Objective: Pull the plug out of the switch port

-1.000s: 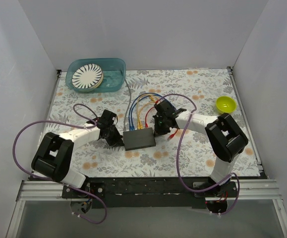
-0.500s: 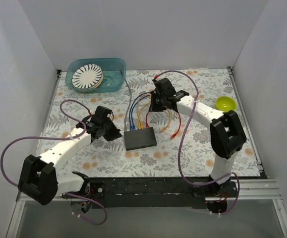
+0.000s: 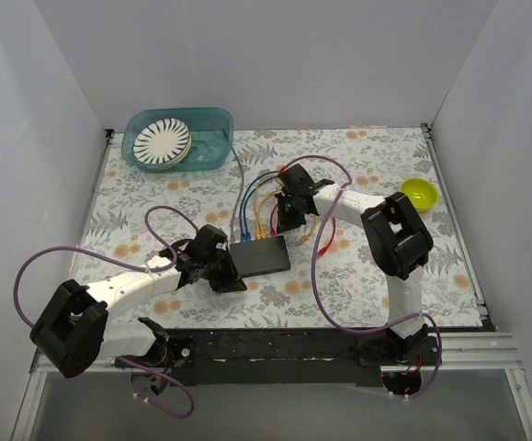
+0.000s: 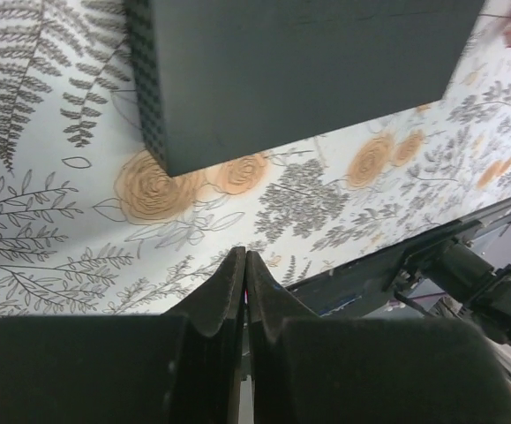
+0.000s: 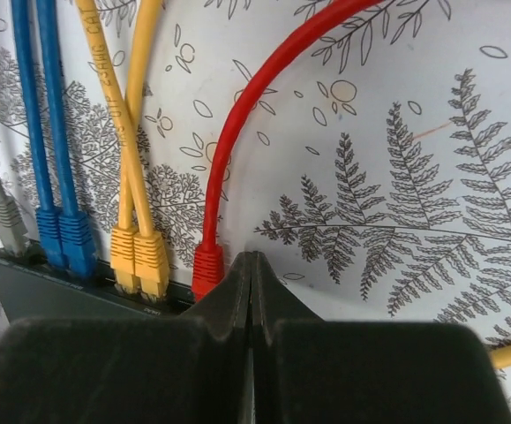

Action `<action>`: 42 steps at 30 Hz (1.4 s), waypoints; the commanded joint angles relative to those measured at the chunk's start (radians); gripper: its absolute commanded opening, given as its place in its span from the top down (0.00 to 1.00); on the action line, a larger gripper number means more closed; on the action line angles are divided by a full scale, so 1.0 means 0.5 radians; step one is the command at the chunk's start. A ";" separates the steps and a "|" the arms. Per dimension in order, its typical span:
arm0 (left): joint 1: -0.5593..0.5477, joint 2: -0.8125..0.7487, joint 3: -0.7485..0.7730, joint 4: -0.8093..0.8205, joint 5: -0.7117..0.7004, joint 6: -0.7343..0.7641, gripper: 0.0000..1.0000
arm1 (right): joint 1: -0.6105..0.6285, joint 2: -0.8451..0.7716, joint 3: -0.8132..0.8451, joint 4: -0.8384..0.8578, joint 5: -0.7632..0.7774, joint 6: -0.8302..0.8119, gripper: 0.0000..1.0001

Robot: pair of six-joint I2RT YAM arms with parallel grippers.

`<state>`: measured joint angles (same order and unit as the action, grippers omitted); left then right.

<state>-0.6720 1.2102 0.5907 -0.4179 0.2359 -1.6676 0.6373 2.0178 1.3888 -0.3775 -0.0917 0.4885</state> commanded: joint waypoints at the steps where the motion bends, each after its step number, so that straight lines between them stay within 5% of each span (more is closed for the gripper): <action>1: -0.012 0.137 -0.065 0.063 0.019 -0.030 1.00 | 0.020 -0.099 -0.169 0.077 -0.062 -0.026 0.99; 18: 0.028 0.969 0.579 -0.385 -0.542 -0.067 1.00 | 0.342 -0.664 -0.906 0.243 -0.206 0.008 0.99; 27: 0.276 1.273 0.975 -0.324 -0.475 0.065 0.96 | 0.456 -0.701 -0.814 0.160 -0.249 -0.029 0.99; 32: 0.414 1.411 1.187 -0.327 -0.410 0.098 0.96 | 0.453 -0.795 -0.633 -0.100 0.029 -0.081 0.99; 37: 0.430 1.216 1.249 -0.434 -0.604 0.099 0.92 | 0.349 -1.050 -0.404 -0.254 0.456 -0.078 0.99; 42: 0.271 0.704 0.991 -0.410 -0.647 0.013 0.88 | -0.007 -0.944 -0.234 -0.215 0.350 -0.060 0.99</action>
<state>-0.4664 1.7897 1.1614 -0.6186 -0.0071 -1.6382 0.7620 1.5063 1.2037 -0.4919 0.0540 0.4591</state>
